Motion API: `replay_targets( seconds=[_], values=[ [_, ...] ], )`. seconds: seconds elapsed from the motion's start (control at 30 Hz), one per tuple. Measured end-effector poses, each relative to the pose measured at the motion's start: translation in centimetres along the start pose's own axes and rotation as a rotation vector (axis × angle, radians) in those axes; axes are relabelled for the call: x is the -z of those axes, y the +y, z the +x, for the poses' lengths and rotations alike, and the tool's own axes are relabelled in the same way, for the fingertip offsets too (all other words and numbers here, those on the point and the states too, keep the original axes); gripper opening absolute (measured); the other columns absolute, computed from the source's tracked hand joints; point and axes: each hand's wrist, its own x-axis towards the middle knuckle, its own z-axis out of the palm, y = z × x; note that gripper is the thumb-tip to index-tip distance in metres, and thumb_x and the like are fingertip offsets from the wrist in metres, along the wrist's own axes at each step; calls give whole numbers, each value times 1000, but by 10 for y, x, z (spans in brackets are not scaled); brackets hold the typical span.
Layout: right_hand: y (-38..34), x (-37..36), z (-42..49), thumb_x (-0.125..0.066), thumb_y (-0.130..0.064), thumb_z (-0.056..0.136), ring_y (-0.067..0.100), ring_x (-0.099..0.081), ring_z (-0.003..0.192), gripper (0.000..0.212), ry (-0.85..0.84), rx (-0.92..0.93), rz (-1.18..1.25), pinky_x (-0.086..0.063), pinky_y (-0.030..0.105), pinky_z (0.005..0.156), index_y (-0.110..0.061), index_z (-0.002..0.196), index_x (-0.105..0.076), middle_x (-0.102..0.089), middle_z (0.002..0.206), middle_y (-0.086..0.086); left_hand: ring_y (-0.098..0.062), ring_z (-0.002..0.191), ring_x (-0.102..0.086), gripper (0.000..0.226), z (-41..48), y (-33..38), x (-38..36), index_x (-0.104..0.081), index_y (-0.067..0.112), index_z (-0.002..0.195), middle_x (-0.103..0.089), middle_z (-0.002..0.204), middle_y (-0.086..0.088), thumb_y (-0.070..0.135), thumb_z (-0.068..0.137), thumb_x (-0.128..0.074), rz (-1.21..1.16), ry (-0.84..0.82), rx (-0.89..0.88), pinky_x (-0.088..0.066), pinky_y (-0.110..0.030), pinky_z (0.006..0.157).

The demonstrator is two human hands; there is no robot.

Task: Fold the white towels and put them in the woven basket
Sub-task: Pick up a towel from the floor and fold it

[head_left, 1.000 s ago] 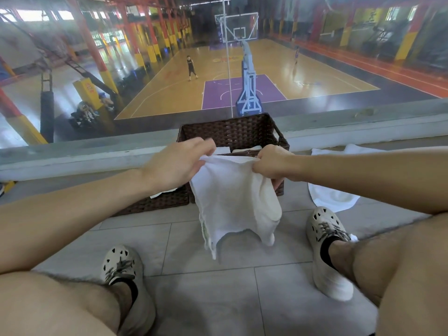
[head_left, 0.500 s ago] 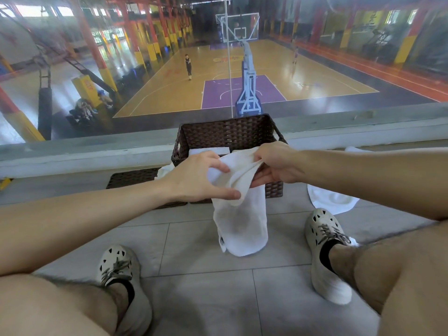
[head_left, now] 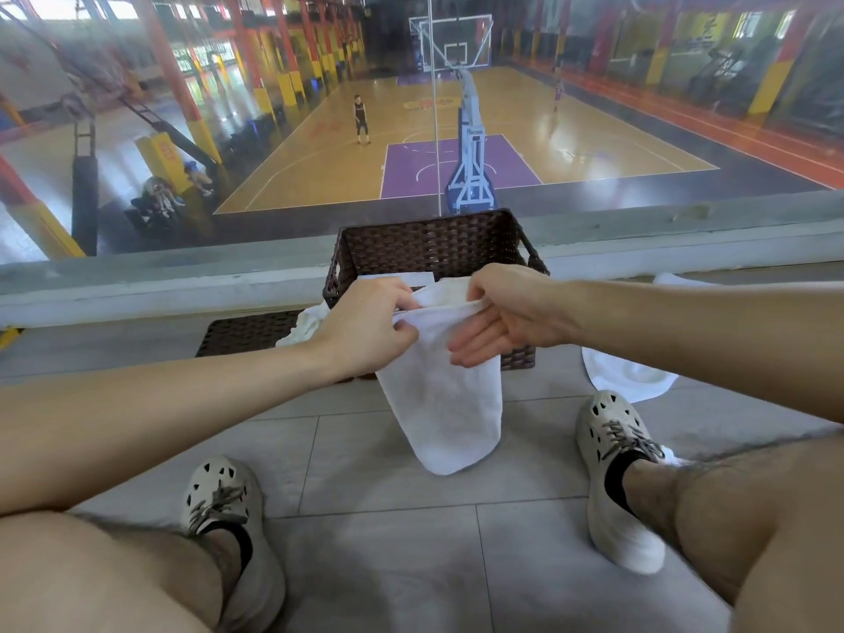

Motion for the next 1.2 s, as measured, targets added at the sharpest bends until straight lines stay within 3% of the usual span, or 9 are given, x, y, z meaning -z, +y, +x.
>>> replay_targets(
  seconds=[0.13,0.23,0.3,0.37,0.43,0.67,0.83,0.97,1.2],
  values=[
    [5,16,1,-77,-78,72,31,-70,114,108,175,202,-856,-62,44,92,-18,155,-42,-62,136,10,-10,88,-66,23,-2,-7,6,-84,19,95,-76,95,11,9,86,-66,-77,-29,63,-47,-28,74],
    [19,15,5,-88,-83,51,25,-50,140,144,142,408,-1061,-48,42,112,-28,166,-21,-42,159,0,-7,94,-67,24,-4,-9,10,-84,19,104,-79,103,9,14,88,-67,-84,-62,24,-46,-17,78],
    [25,11,9,-92,-72,59,19,-57,130,120,106,489,-1025,-50,37,107,-26,157,-41,-56,146,-6,-7,93,-67,28,-6,-5,13,-84,23,104,-79,101,10,22,84,-63,-103,-86,-28,-47,-19,79],
    [23,8,13,-91,-55,75,13,-64,96,52,116,565,-950,-51,34,83,-31,116,-69,-69,104,-13,-8,95,-68,27,-8,-2,16,-78,29,104,-78,99,11,24,82,-63,-152,-92,-55,-51,-25,83],
    [18,9,15,-86,-44,86,11,-61,78,20,149,638,-912,-50,37,73,-31,89,-71,-66,81,-11,-5,102,-69,31,-9,-6,19,-66,35,112,-76,101,12,21,86,-75,-242,-75,-4,-51,-26,87],
    [11,10,8,-80,-57,84,9,-64,86,32,117,670,-1056,-58,42,78,-33,98,-65,-66,91,-12,-4,73,-70,25,-15,-18,23,-79,28,96,-82,86,10,31,79,-97,-406,-142,186,-51,-30,74],
    [5,0,8,-79,-47,92,7,-56,75,29,87,814,-1145,-38,33,68,-19,98,-73,-64,82,-8,-21,89,-74,39,-9,-3,17,-74,24,99,-79,89,1,27,72,-101,-429,-93,132,-52,-19,73],
    [4,5,7,-75,-33,98,16,-65,90,13,50,811,-972,-54,42,85,-21,100,-72,-71,92,-3,-10,99,-70,63,-15,-10,9,-69,31,122,-76,106,11,38,68,-101,-318,-296,207,-57,-27,82],
    [-5,-4,5,-81,-43,92,13,-60,76,25,14,762,-879,-51,36,77,-21,87,-72,-68,82,-3,-17,93,-74,38,-17,-8,-1,-77,24,104,-78,96,4,32,72,-97,-240,-287,223,-62,-43,82]
  ],
)
